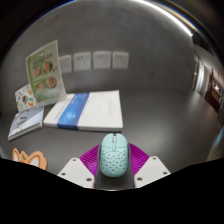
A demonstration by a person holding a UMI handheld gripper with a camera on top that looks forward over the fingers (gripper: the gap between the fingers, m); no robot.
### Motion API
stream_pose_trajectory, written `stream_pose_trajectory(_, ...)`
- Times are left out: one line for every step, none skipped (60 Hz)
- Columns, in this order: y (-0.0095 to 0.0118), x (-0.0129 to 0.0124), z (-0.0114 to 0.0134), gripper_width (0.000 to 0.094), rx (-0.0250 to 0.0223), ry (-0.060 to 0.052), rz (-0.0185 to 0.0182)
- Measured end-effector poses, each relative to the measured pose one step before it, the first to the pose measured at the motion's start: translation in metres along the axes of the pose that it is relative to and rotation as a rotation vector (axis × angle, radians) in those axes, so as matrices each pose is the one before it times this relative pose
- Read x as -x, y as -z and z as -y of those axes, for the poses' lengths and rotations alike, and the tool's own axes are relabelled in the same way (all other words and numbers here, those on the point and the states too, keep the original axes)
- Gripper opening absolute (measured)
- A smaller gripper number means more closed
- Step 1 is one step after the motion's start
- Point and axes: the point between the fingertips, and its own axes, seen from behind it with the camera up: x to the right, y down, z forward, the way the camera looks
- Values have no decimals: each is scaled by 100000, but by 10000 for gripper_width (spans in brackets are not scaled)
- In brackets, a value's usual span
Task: Arrange mouse
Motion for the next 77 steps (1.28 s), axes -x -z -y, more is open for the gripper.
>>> stream_pose_trajectory(991, 6, 640, 392, -2148, -99, -1231)
stream_pose_trajectory(1101, 270, 612, 393, -1912, -93, -511)
stream_pose_trajectory(1212, 451, 749, 393, -2353, -458, -127)
stream_pose_trajectory(1607, 220, 928, 393, -2438, -638, 548)
stream_pose_trajectory(1287, 953, 720, 393, -3056, -663, 80)
stream_pose_trajectory(1345, 904, 854, 392, -2834, -791, 418)
stream_pose_trajectory(1296, 971, 918, 393, -2909, -898, 375)
stream_pose_trajectory(1247, 1027, 902, 391, -2839, -857, 413)
stream_pose_trajectory(1214, 1067, 867, 391, -2564, -654, 454)
stream_pose_trajectory(1089, 1024, 940, 391, -1928, -397, 759)
stream_pose_trajectory(1061, 1171, 791, 390, -2104, -200, 596)
stream_pose_trajectory(954, 1245, 710, 390, -1857, -58, 638)
stream_pose_trajectory(867, 1237, 633, 389, -1704, -19, 569)
stream_pose_trajectory(485, 1365, 323, 389, -1644, -123, 538)
stream_pose_trajectory(1054, 1184, 359, 390, -1125, 190, 444)
stream_pose_trajectory(696, 1233, 93, 389, -708, 527, 505)
stream_pose_trajectory(541, 1223, -72, 389, -389, 744, 681)
stream_pose_trajectory(423, 1280, -233, 387, -143, 925, 946)
stream_pose_trajectory(295, 1339, -376, 388, 106, 1088, 1218)
stream_pose_trajectory(194, 1281, -506, 387, 335, 1160, 1292)
stream_pose_trajectory(41, 1279, -698, 387, 749, 1177, 1126)
stream_pose_trajectory(-574, 1332, -1178, 385, 1294, 1380, 893)
stream_pose_trajectory(-179, 907, -850, 385, 1578, 1196, 979)
stream_pose_trajectory(-237, 1006, -977, 386, 1644, 1044, 749)
stream_pose_trajectory(-337, 915, -1013, 386, 1502, 736, 828)
stream_pose_trajectory(-383, 860, -1023, 386, 1477, 441, 933)
stream_pose_trajectory(-402, 811, -1047, 387, 1700, 196, 1022)
stream_pose_trajectory(-401, 709, -1085, 388, 1992, 74, 979)
stream_pose_trajectory(-409, 682, -1136, 389, 2262, -132, 970)
stream_pose_trajectory(-283, 893, -1394, 388, 2318, -418, 559)
stream_pose_trajectory(-401, 548, -1014, 388, 2161, -551, 900)
stream_pose_trajectory(-343, 230, -877, 389, 1842, -394, 1423)
stream_pose_trajectory(-308, 370, -758, 389, 1602, -249, 829)
stream_pose_trajectory(-307, 282, -687, 389, 1431, -240, 452)
stream_pose_trajectory(-255, 152, -639, 388, 1365, -152, -25)
stream_pose_trajectory(-222, 17, -594, 389, 1304, 143, -341)
stream_pose_trajectory(-212, -31, -531, 388, 1080, 388, -435)
stream_pose_trajectory(-203, -35, -521, 390, 882, 438, -400)
stream_pose_trajectory(-198, -21, -462, 390, 822, 399, -317)
stream_pose_trajectory(-180, 278, -449, 390, 807, 259, -842)
stream_pose_trajectory(-240, -171, -451, 390, 721, 170, 108)
stream_pose_trajectory(-169, -41, -389, 391, 878, -223, -270)
stream_pose_trajectory(-146, -88, -360, 392, 938, -178, -188)
stream_pose_trajectory(-189, -43, -264, 393, 165, -134, 172)
stream_pose_trajectory(-139, 17, 68, 401, -1169, -464, 417)
stream_pose_trajectory(-39, 31, 14, 411, 154, -453, 85)
stream_pose_trajectory(20, -77, 103, 423, 363, -538, -165)
stream_pose_trajectory(41, -16, 39, 432, 836, -778, -308)
stream_pose_trajectory(-77, -60, -73, 453, 413, -713, 149)
stream_pose_trajectory(-35, -10, 12, 473, 310, -908, 335)
stream_pose_trajectory(1, -11, -96, 492, 431, -338, 78)
stream_pose_trajectory(-13, -1, -18, 503, 306, -177, 283)
stream_pose_trajectory(5, 0, -8, 519, 325, -14, 411)
stream_pose_trajectory(42, -1, -72, 539, 309, 100, 589)
stream_pose_trajectory(83, 28, -62, 554, 285, 147, 577)
stream_pose_trajectory(154, 42, -99, 648, 441, 206, 561)
stream_pose_trajectory(113, 98, 1, 679, 851, 261, 438)
stream_pose_trajectory(275, -106, -131, 723, 504, 22, 483)
stream_pose_trajectory(307, 22, -106, 766, 298, -200, 327)
stream_pose_trajectory(398, 3, -133, 810, 401, -284, 289)
stream_pose_trajectory(487, 1, -185, 853, 438, -266, 389)
stream_pose_trajectory(506, -7, -221, 897, 374, -219, 503)
stream_pose_trajectory(593, 17, -266, 861, 390, -41, 1241)
stream_pose_trajectory(601, 154, -255, 857, 244, -70, 1319)
stream_pose_trajectory(647, 217, -273, 853, 250, -133, 1375)
stream_pose_trajectory(823, 166, -305, 853, 296, -115, 1585)
stream_pose_trajectory(889, 217, -307, 853, 172, -254, 1410)
stream_pose_trajectory(715, 89, -282, 855, 37, -184, 1095)
stream_pose_trajectory(719, 7, -267, 860, -34, -283, 833)
stream_pose_trajectory(769, 3, -302, 857, -79, -386, 518)
stream_pose_trajectory(738, -174, -281, 858, -53, -575, 4)
stream_pose_trajectory(707, -265, -283, 857, -13, -656, -356)
stream_pose_trajectory(717, -376, -287, 856, 68, -629, -628)
stream_pose_trajectory(443, -562, -258, 854, -23, -670, -1033)
stream_pose_trajectory(611, -452, -236, 857, 79, -479, -1199)
stream_pose_trajectory(804, -628, -325, 856, 58, -386, -1276)
stream_pose_trajectory(622, -680, -305, 855, -62, -142, -1199)
